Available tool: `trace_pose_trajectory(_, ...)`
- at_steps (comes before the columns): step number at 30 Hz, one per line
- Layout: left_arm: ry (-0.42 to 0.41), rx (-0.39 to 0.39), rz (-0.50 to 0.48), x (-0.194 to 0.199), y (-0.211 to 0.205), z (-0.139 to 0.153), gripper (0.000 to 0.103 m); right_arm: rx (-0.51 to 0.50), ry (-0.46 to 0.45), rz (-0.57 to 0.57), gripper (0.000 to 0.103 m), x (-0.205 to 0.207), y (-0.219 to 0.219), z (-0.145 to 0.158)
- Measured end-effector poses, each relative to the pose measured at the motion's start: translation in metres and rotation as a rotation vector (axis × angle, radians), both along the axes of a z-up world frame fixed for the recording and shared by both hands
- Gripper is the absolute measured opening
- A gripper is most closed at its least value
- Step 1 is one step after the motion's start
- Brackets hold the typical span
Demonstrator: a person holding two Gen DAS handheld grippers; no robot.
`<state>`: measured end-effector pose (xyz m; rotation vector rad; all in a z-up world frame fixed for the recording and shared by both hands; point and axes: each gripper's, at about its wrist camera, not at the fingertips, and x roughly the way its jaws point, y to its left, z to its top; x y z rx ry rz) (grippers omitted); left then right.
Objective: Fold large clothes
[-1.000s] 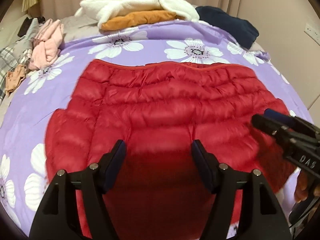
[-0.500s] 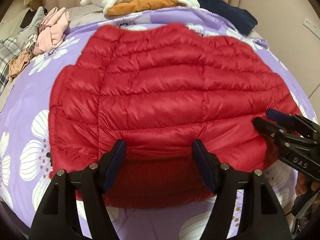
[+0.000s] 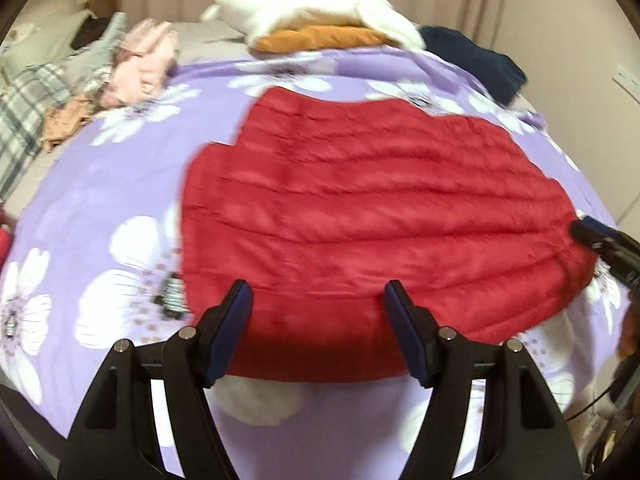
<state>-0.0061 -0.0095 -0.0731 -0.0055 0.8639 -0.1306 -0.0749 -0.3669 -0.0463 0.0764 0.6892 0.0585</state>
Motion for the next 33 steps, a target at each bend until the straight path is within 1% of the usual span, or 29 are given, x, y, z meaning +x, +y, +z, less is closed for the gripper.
trace_pose_trajectory(2, 0.026, -0.027, 0.032, 0.006, 0.01, -0.006, 0.069, 0.006, 0.028, -0.048, 0.055, 0.003, -0.011, -0.006)
trace_pose_trajectory(4, 0.051, -0.037, 0.051, 0.01, 0.015, -0.015, 0.069, 0.015, 0.062, -0.079, 0.055, 0.007, -0.021, -0.019)
trace_pose_trajectory(7, 0.102, -0.036, 0.045, 0.016, 0.011, -0.034, 0.069, 0.015, 0.125, -0.077, 0.055, 0.012, -0.02, -0.041)
trace_pose_trajectory(9, 0.117, -0.04, 0.043, 0.02, 0.011, -0.039, 0.07, 0.01, 0.137, -0.074, 0.055, 0.016, -0.017, -0.052)
trace_pose_trajectory(12, 0.127, -0.059, 0.044, 0.023, 0.012, -0.039, 0.07, -0.002, 0.154, -0.076, 0.055, 0.021, -0.013, -0.056)
trace_pose_trajectory(15, 0.13, -0.106, 0.054, 0.018, 0.021, -0.03, 0.07, -0.006, 0.167, -0.075, 0.055, 0.017, -0.013, -0.048)
trace_pose_trajectory(17, 0.117, -0.162, 0.06, 0.009, 0.032, -0.02, 0.071, -0.019, 0.154, -0.077, 0.055, 0.011, -0.014, -0.039)
trace_pose_trajectory(18, 0.106, -0.211, 0.065, 0.002, 0.04, -0.014, 0.075, -0.029, 0.124, -0.074, 0.055, 0.004, -0.014, -0.03)
trace_pose_trajectory(19, 0.095, -0.267, 0.076, -0.004, 0.05, -0.009, 0.083, -0.036, 0.101, -0.067, 0.056, -0.002, -0.014, -0.025)
trace_pose_trajectory(21, 0.079, -0.345, 0.112, -0.011, 0.066, -0.005, 0.091, -0.045, 0.054, -0.04, 0.056, -0.01, -0.011, -0.014)
trace_pose_trajectory(22, 0.077, -0.387, 0.138, -0.013, 0.077, -0.005, 0.091, -0.043, 0.04, -0.029, 0.056, -0.011, -0.01, -0.011)
trace_pose_trajectory(26, 0.128, -0.465, 0.216, -0.005, 0.098, -0.019, 0.091, 0.034, -0.004, 0.045, 0.056, -0.009, 0.003, 0.001)
trace_pose_trajectory(27, 0.143, -0.497, 0.221, -0.003, 0.1, -0.023, 0.091, 0.054, -0.005, 0.057, 0.056, -0.007, 0.006, 0.001)
trace_pose_trajectory(30, 0.194, -0.627, 0.239, 0.004, 0.108, -0.039, 0.091, 0.112, -0.006, 0.098, 0.056, 0.006, 0.021, 0.001)
trace_pose_trajectory(33, 0.222, -0.703, 0.246, 0.008, 0.106, -0.048, 0.091, 0.117, -0.011, 0.12, 0.056, 0.016, 0.036, 0.0)
